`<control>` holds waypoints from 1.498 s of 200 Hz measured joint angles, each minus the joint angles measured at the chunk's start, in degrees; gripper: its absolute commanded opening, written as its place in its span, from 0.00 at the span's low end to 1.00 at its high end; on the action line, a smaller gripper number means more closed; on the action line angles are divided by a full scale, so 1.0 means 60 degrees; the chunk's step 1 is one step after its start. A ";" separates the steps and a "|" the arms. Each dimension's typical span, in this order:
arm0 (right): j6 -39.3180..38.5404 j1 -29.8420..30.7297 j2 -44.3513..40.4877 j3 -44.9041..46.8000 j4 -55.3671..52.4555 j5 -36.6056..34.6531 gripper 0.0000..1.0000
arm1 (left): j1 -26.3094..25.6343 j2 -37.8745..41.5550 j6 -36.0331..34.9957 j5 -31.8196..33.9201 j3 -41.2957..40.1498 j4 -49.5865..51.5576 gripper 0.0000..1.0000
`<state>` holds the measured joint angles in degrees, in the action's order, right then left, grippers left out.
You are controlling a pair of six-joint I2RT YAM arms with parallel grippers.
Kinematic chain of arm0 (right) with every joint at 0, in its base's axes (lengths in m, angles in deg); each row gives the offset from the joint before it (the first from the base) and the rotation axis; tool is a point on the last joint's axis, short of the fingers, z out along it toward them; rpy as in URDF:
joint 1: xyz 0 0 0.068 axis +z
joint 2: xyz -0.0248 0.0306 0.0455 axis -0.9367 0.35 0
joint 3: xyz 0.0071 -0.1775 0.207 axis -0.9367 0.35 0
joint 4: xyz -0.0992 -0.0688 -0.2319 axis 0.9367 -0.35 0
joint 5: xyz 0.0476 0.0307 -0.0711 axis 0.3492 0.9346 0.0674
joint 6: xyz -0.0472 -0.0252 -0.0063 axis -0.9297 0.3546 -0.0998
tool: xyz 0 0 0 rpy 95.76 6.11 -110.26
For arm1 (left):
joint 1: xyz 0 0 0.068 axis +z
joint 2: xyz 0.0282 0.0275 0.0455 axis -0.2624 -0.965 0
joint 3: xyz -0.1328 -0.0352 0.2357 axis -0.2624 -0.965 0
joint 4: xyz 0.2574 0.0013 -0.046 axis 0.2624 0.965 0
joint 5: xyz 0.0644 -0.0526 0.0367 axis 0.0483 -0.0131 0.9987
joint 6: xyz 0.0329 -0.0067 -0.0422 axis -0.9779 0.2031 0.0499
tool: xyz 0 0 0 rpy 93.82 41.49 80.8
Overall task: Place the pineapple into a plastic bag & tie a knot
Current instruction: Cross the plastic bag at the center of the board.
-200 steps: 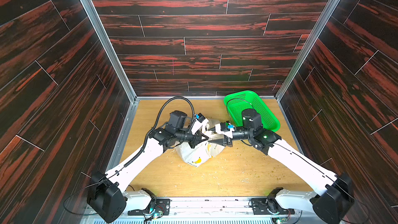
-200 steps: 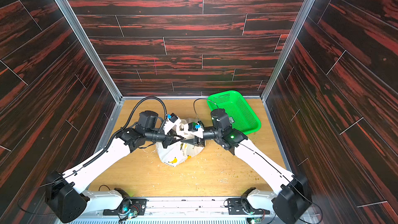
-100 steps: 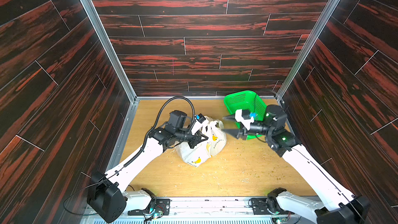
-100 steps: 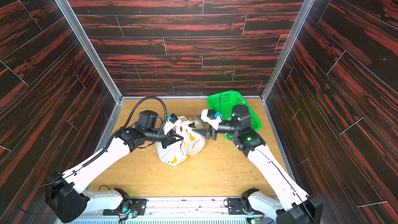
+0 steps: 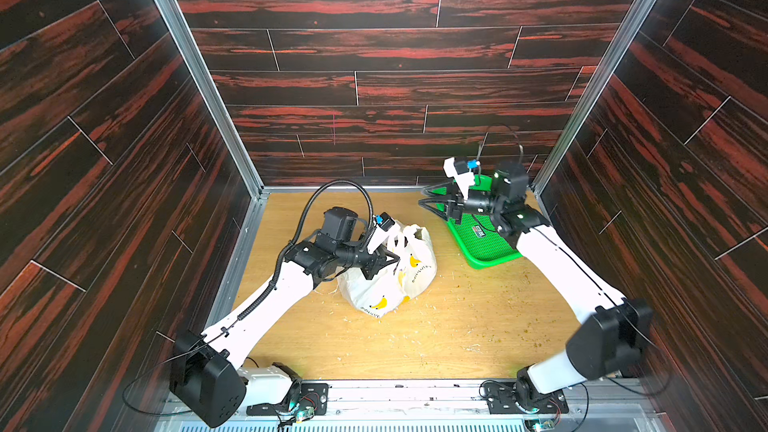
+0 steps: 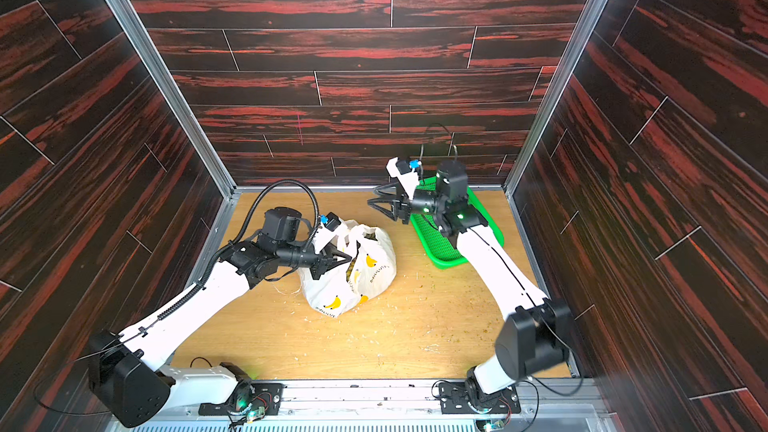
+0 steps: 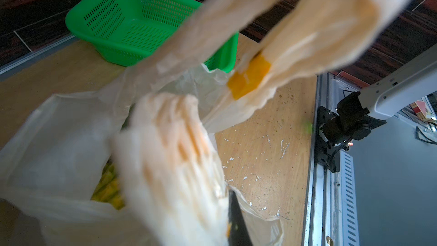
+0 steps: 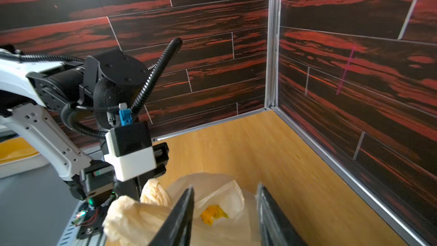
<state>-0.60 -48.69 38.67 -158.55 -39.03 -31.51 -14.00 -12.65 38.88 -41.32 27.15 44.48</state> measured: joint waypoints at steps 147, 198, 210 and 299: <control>-0.3639 0.1071 0.1311 -0.1173 -0.4368 0.2051 0.52 | 0.0219 -0.0295 -0.0011 0.0127 0.0219 -0.0342 0.00; -0.3982 0.1293 0.1610 -0.1730 -0.5027 0.1985 0.54 | 0.0233 -0.0295 -0.0546 -0.0040 0.0219 -0.0357 0.00; -0.3847 0.1290 0.1676 -0.1829 -0.5020 0.1883 0.56 | 0.0233 -0.0295 -0.0732 -0.0084 0.0219 -0.0353 0.00; -0.2200 0.1075 0.1993 -0.2189 -0.4084 0.1541 0.65 | 0.0237 -0.0295 -0.1876 -0.0262 0.0219 -0.0310 0.00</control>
<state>-13.80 -42.24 50.63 -171.69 -63.53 -22.26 -12.58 -14.42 27.63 -42.89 28.47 42.62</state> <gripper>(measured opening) 0.646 0.054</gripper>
